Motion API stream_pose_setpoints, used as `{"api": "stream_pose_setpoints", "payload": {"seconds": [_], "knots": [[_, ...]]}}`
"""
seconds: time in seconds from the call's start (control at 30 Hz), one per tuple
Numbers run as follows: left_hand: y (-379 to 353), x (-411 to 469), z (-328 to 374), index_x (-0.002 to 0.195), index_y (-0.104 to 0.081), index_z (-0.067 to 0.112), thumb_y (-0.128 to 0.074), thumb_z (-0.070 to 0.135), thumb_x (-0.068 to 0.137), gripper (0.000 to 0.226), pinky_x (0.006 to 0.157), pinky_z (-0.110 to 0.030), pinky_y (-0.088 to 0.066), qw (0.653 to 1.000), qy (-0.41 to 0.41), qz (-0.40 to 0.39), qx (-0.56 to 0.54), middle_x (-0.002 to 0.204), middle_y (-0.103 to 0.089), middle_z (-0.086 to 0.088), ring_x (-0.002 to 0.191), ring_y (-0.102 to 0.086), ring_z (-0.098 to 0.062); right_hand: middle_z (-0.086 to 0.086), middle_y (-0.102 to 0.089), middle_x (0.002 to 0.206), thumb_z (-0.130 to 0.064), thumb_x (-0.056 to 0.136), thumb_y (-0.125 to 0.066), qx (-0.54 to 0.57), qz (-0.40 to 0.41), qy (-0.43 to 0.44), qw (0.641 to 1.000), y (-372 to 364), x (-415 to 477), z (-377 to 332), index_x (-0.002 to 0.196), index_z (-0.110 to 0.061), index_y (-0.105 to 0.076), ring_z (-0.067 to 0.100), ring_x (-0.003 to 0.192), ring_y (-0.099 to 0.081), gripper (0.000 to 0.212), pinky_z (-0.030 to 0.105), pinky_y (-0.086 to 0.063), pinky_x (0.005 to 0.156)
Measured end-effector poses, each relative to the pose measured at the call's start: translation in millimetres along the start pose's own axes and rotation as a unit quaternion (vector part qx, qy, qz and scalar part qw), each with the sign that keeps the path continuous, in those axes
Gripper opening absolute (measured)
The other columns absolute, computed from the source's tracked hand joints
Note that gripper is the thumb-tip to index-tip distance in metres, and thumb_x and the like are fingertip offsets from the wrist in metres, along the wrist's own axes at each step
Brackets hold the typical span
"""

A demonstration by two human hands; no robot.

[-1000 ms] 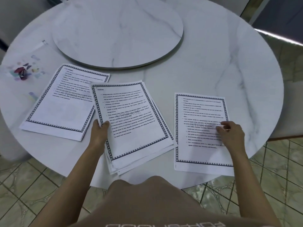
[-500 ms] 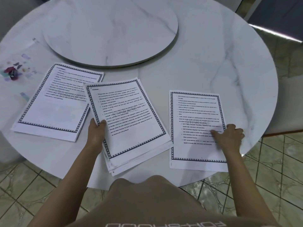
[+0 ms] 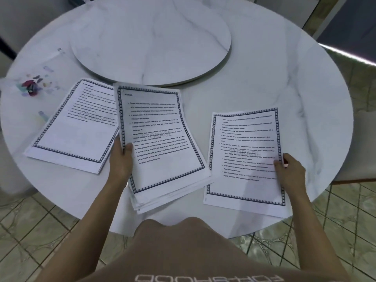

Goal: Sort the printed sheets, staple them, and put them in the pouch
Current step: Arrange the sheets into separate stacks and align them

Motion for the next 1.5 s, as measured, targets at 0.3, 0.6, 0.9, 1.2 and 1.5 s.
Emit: {"api": "stream_pose_setpoints", "payload": {"seconds": [0.3, 0.6, 0.9, 1.2, 1.5], "knots": [[32, 1, 27, 0.123, -0.045, 0.017, -0.038, 0.009, 0.098, 0.027, 0.066, -0.009, -0.052, 0.991, -0.013, -0.029, -0.127, 0.104, -0.059, 0.012, 0.082, -0.064, 0.006, 0.002, -0.035, 0.059, -0.009, 0.093, -0.046, 0.087, 0.030, 0.033, 0.995, -2, 15, -28, 0.062, -0.014, -0.030, 0.014, 0.056, -0.028, 0.035, 0.026, -0.022, 0.052], [9, -14, 10, 0.126, -0.047, 0.015, -0.038, 0.011, 0.098, 0.030, 0.073, -0.019, -0.056, 0.979, 0.060, -0.095, -0.167, 0.110, -0.063, 0.006, 0.090, -0.066, -0.002, -0.007, -0.066, 0.093, -0.008, 0.093, -0.051, 0.293, -0.167, 0.014, 0.941, -56, -5, -81, 0.100, -0.017, -0.062, 0.009, 0.083, -0.064, 0.017, 0.020, -0.053, 0.075], [-18, -29, -18, 0.130, -0.044, 0.012, -0.036, 0.012, 0.100, 0.032, 0.096, -0.037, -0.044, 0.974, 0.132, -0.133, -0.129, 0.125, -0.055, -0.005, 0.112, -0.054, -0.022, 0.000, -0.069, 0.098, -0.009, 0.096, -0.045, 0.289, -0.288, -0.034, 0.912, -93, -30, -85, 0.096, -0.021, -0.063, 0.017, 0.093, -0.066, 0.022, 0.035, -0.053, 0.087], [-28, -27, -20, 0.131, -0.042, 0.009, -0.041, 0.013, 0.098, 0.034, 0.088, -0.031, -0.044, 0.977, 0.149, -0.127, -0.080, 0.125, -0.055, -0.005, 0.106, -0.055, -0.020, 0.010, -0.069, 0.107, -0.028, 0.097, -0.044, 0.242, -0.300, -0.051, 0.922, -103, -35, -87, 0.101, -0.015, -0.063, 0.027, 0.101, -0.065, 0.024, 0.045, -0.049, 0.095], [-31, -37, 27, 0.134, -0.035, 0.010, -0.042, 0.013, 0.098, 0.037, 0.088, -0.022, -0.038, 0.992, 0.054, -0.102, -0.058, 0.115, -0.047, 0.010, 0.109, -0.050, -0.012, 0.001, -0.066, 0.108, -0.015, 0.094, -0.051, 0.257, -0.257, 0.043, 0.930, -102, -45, -125, 0.111, -0.016, -0.059, 0.015, 0.099, -0.064, 0.019, 0.032, -0.052, 0.089]]}}
Point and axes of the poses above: each hand's wrist, its own x-axis towards the middle knuckle, its own y-axis out of the back of the hand, z = x × y, the point moved 4 cm from there along x, towards the middle knuckle
